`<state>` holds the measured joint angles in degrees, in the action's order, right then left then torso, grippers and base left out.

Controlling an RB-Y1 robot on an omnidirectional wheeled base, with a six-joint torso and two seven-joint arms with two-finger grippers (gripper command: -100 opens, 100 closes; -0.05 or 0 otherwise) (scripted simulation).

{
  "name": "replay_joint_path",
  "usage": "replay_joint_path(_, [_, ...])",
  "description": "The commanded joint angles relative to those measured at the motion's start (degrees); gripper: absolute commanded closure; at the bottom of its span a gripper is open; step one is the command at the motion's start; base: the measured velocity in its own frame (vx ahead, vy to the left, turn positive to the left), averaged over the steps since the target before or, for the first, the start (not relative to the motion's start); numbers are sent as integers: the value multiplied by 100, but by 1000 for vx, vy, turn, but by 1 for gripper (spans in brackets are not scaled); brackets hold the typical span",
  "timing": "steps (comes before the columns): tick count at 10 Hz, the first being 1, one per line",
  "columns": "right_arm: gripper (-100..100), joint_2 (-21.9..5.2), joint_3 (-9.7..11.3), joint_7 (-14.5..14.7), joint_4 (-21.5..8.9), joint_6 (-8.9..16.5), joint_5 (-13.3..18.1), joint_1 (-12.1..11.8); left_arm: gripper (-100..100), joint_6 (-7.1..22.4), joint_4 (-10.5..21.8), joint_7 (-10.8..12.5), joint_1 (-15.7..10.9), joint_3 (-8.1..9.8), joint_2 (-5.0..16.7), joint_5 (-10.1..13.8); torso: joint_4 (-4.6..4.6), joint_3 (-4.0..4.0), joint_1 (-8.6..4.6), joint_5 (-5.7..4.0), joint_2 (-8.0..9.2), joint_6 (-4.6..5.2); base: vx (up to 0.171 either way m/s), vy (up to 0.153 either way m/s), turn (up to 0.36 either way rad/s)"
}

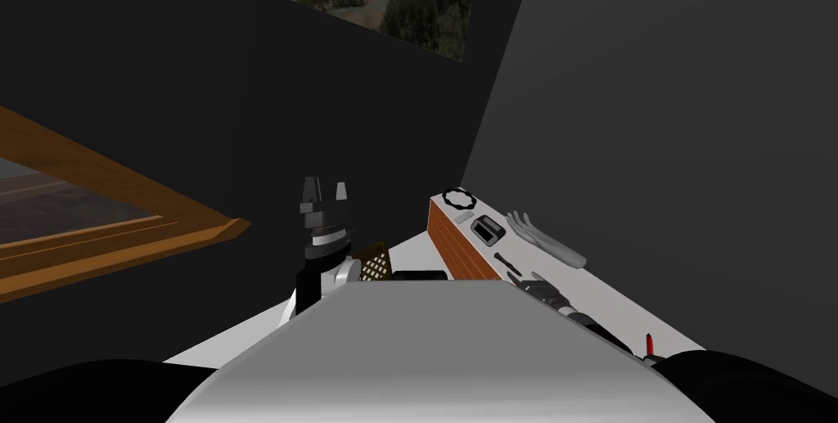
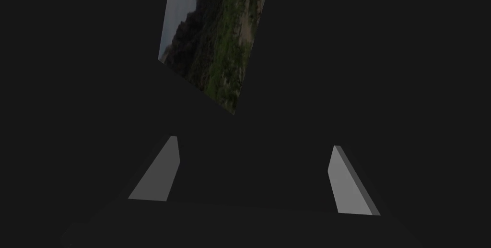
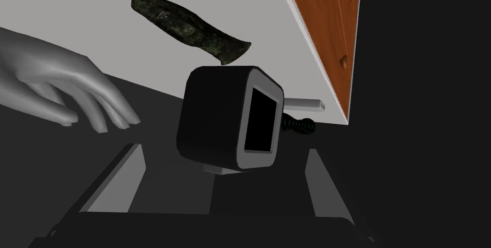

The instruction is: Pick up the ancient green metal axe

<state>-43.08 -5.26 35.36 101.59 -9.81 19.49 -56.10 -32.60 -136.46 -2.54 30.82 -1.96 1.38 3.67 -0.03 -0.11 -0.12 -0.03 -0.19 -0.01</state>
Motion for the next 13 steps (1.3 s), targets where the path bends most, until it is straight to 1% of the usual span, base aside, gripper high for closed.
replay_joint_path(1, [-100,-76,-98,94,-46,142,-24,-113,0,0,0,0,0,0,0,0,0,0,0,0,0,0,44,-42,143])
replay_joint_path(2, [-100,-104,-191,222,-125,253,-20,-235,0,0,0,0,0,0,0,0,0,-1,0,0,-1,0,39,-37,126])
replay_joint_path(4, [-100,-127,-273,335,-201,352,-8,-346,0,0,0,0,0,0,0,0,0,0,2,0,0,1,32,-31,105])
replay_joint_path(13, [-100,-127,-273,335,-201,352,-8,-346,0,0,0,0,0,0,0,0,3,8,18,3,13,2,2,-2,7])
